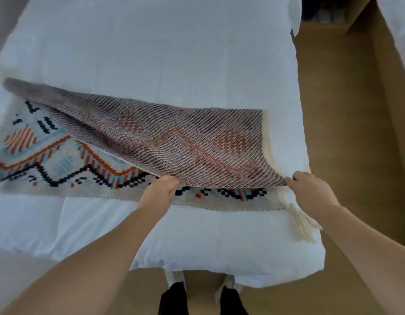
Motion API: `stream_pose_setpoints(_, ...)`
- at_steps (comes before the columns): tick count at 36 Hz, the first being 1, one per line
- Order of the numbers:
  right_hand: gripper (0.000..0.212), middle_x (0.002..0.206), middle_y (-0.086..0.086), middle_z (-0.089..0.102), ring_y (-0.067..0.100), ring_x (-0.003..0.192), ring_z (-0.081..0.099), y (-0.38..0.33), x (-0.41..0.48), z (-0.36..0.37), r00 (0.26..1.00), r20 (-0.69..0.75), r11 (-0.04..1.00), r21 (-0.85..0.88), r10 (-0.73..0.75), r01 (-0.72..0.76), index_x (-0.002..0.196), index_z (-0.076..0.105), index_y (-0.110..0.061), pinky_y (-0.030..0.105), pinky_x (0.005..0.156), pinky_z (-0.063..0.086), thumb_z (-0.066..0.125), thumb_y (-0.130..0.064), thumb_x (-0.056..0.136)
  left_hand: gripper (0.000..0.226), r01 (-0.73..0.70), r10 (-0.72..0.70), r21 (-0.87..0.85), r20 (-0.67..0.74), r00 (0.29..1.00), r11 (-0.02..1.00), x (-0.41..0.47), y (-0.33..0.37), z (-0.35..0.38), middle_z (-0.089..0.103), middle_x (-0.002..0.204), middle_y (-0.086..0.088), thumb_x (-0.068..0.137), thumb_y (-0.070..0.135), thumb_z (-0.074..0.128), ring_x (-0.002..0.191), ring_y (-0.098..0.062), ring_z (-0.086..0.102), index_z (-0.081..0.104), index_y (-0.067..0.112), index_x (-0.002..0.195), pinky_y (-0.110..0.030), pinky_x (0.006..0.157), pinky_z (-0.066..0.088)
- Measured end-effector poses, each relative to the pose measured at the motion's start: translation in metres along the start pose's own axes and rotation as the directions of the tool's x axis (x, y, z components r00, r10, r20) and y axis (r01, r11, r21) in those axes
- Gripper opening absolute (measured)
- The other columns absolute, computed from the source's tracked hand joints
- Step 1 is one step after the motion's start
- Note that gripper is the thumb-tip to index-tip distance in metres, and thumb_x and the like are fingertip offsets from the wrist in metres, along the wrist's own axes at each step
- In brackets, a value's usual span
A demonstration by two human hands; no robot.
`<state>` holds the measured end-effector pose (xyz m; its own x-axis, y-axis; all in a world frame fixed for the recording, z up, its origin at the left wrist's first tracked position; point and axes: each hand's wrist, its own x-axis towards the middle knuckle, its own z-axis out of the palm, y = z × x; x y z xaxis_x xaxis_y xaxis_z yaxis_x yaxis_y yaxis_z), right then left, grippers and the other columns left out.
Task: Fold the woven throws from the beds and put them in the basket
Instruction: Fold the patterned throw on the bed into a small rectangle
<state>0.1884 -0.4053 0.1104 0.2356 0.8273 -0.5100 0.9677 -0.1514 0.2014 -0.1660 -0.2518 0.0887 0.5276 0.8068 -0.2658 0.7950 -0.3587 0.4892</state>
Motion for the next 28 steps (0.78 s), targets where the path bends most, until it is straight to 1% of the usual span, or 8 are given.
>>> stream_pose_setpoints(4,0.046,0.117,0.0,0.049,0.017,0.108,0.051,-0.012,-0.011,0.027,0.999,0.045,1.0,0.027,-0.014,0.012,0.134,0.044,-0.021,0.026,0.077,0.045,0.039,-0.006,0.092,0.025,-0.011,0.01,0.008,0.058,0.998,1.0,-0.007,-0.007,0.021,0.062,0.121,-0.011,0.095,0.007,0.05,0.101,-0.022,0.058,0.066,-0.001,0.112,-0.026,0.089,0.041)
stream_pose_setpoints(9,0.047,0.121,0.002,0.047,0.019,0.112,0.049,-0.037,-0.007,0.058,0.993,0.12,1.0,0.022,-0.013,0.01,0.139,0.039,-0.019,0.026,0.079,0.042,0.036,-0.007,0.094,0.011,-0.016,0.004,0.171,0.068,0.998,0.985,-0.007,-0.028,0.054,0.071,0.086,-0.014,0.082,0.0,0.059,0.076,-0.032,0.062,0.07,-0.001,0.084,-0.045,0.069,0.055)
stream_pose_setpoints(11,0.049,0.122,0.002,0.047,0.019,0.113,0.049,-0.042,-0.006,0.068,0.989,0.145,1.0,0.012,-0.022,0.02,0.142,0.037,-0.018,0.025,0.079,0.041,0.036,-0.007,0.094,0.015,-0.039,0.022,0.235,0.076,0.997,0.971,-0.007,-0.038,0.065,0.071,0.076,-0.009,0.077,0.008,0.056,0.065,-0.028,0.055,0.07,0.004,0.077,-0.041,0.057,0.053)
stream_pose_setpoints(15,0.058,0.125,0.003,0.05,0.022,0.115,0.049,-0.045,0.0,0.085,0.992,0.118,0.999,0.041,-0.034,0.029,0.147,0.031,-0.015,0.03,0.093,0.04,0.036,-0.007,0.09,0.012,-0.089,0.09,0.281,0.01,0.996,0.956,-0.011,-0.047,0.075,0.074,0.083,-0.002,0.079,0.01,0.062,0.066,-0.027,0.052,0.074,0.009,0.08,-0.036,0.054,0.053)
stream_pose_setpoints(18,0.061,0.13,0.001,0.047,0.02,0.119,0.047,-0.05,0.001,0.094,0.995,0.102,1.0,0.021,-0.021,0.019,0.149,0.027,-0.016,0.03,0.098,0.036,0.037,-0.012,0.088,0.019,-0.08,0.062,0.324,0.067,0.996,0.943,-0.014,-0.045,0.08,0.071,0.11,0.003,0.083,0.009,0.068,0.078,-0.027,0.053,0.076,0.017,0.099,-0.035,0.068,0.051)
stream_pose_setpoints(21,0.062,0.133,0.003,0.042,0.022,0.124,0.041,-0.056,-0.003,0.096,0.995,0.102,1.0,-0.005,0.008,-0.008,0.147,0.026,-0.014,0.033,0.101,0.035,0.036,-0.014,0.086,0.038,-0.05,-0.012,0.405,0.148,0.989,0.913,-0.017,-0.038,0.081,0.045,0.144,0.013,0.098,0.02,0.042,0.107,-0.022,0.046,0.054,0.026,0.134,-0.035,0.092,0.04)
stream_pose_setpoints(24,0.063,0.134,0.008,0.039,0.026,0.124,0.038,-0.063,-0.009,0.092,0.994,0.106,0.999,-0.025,0.04,-0.037,0.145,0.028,-0.01,0.038,0.1,0.035,0.035,-0.014,0.082,0.044,-0.002,-0.069,0.389,0.169,0.983,0.921,-0.024,-0.032,0.075,0.029,0.154,0.012,0.101,0.024,0.033,0.122,-0.02,0.037,0.038,0.025,0.144,-0.034,0.104,0.031)
stream_pose_setpoints(28,0.061,0.142,0.012,0.028,0.031,0.13,0.029,-0.07,-0.02,0.076,0.988,0.146,0.999,-0.019,0.051,-0.049,0.144,0.03,-0.008,0.042,0.109,0.028,0.036,-0.012,0.083,0.048,0.041,-0.111,0.339,0.191,0.975,0.94,-0.038,-0.026,0.056,0.025,0.156,0.009,0.098,0.019,0.035,0.137,-0.017,0.024,0.034,0.024,0.146,-0.034,0.114,0.02)
